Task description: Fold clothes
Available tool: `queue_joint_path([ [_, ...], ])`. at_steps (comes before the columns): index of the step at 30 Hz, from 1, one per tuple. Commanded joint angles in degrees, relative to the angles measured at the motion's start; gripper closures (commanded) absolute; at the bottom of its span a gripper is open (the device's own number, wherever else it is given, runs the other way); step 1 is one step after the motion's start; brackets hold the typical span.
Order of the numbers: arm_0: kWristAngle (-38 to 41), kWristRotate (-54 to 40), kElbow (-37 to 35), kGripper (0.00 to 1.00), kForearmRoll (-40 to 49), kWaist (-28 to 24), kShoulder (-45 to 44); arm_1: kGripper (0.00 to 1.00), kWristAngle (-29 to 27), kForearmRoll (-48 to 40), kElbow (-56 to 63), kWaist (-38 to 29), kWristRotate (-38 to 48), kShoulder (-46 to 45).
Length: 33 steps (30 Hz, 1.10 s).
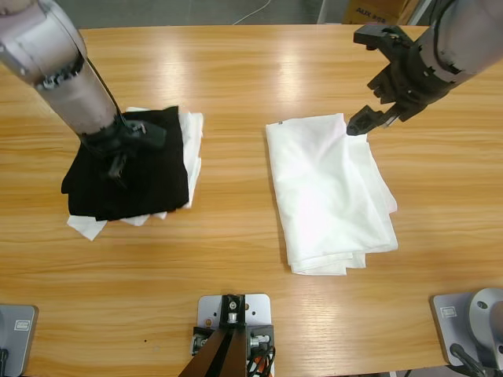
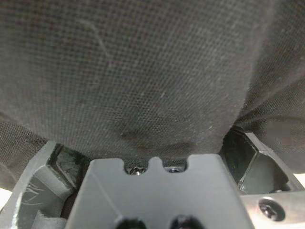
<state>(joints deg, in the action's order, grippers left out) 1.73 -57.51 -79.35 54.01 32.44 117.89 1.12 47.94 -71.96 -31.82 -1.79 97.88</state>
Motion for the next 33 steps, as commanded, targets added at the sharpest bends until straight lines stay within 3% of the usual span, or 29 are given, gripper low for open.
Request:
queue_joint_path([
  [1, 0.29, 2.38, 12.13, 0.000, -5.54, 7.34, -0.47, 0.124, -0.36, -2.39, 5.62, 0.70, -0.29, -2.48],
  [6, 0.36, 3.74, 13.43, 0.000, -5.44, 7.54, -3.09, 0.121, -0.24, -3.18, 4.89, 0.70, -0.06, -3.20],
  [11, 10.04, 15.57, 11.13, 0.000, -5.14, 7.03, -11.02, 0.059, -2.14, -1.60, 3.56, 0.70, 0.35, -7.45],
  [17, 2.57, 23.86, 6.14, 0.000, -5.05, 6.32, -19.10, 0.055, -3.10, -2.29, 4.47, 0.72, 0.89, -9.55],
  [19, 2.69, 34.29, 1.27, 0.004, -5.05, 6.92, -20.98, 0.055, -3.19, -2.32, 4.97, 1.51, 1.26, -10.43],
  [21, 4.21, 52.53, -5.45, 0.010, -5.03, 8.33, -19.81, 0.055, -2.81, -2.48, 5.37, 3.22, 1.37, -11.22],
  [23, 9.36, 75.47, -12.28, 0.012, -4.96, 9.94, -15.48, 0.055, -0.17, -2.76, 6.00, 6.77, 2.21, -11.83],
  [24, 12.50, 80.97, -14.22, 0.007, -5.03, 10.37, -13.21, 0.055, 1.62, -2.80, 6.39, 9.02, 2.69, -11.95],
  [27, 28.82, 91.80, -15.78, 0.002, -8.46, 10.59, -6.22, 0.057, 11.61, -5.42, 10.48, 18.07, 3.76, -11.48],
  [30, 30.47, 100.80, -14.71, 0.051, -14.17, 14.74, -2.95, 0.055, 22.21, -11.62, 18.08, 26.00, 5.34, -11.64],
  [33, 29.26, 106.57, -10.37, 0.099, -19.89, 17.84, -1.75, 0.032, 28.43, -15.98, 23.83, 30.31, 7.06, -11.87],
])
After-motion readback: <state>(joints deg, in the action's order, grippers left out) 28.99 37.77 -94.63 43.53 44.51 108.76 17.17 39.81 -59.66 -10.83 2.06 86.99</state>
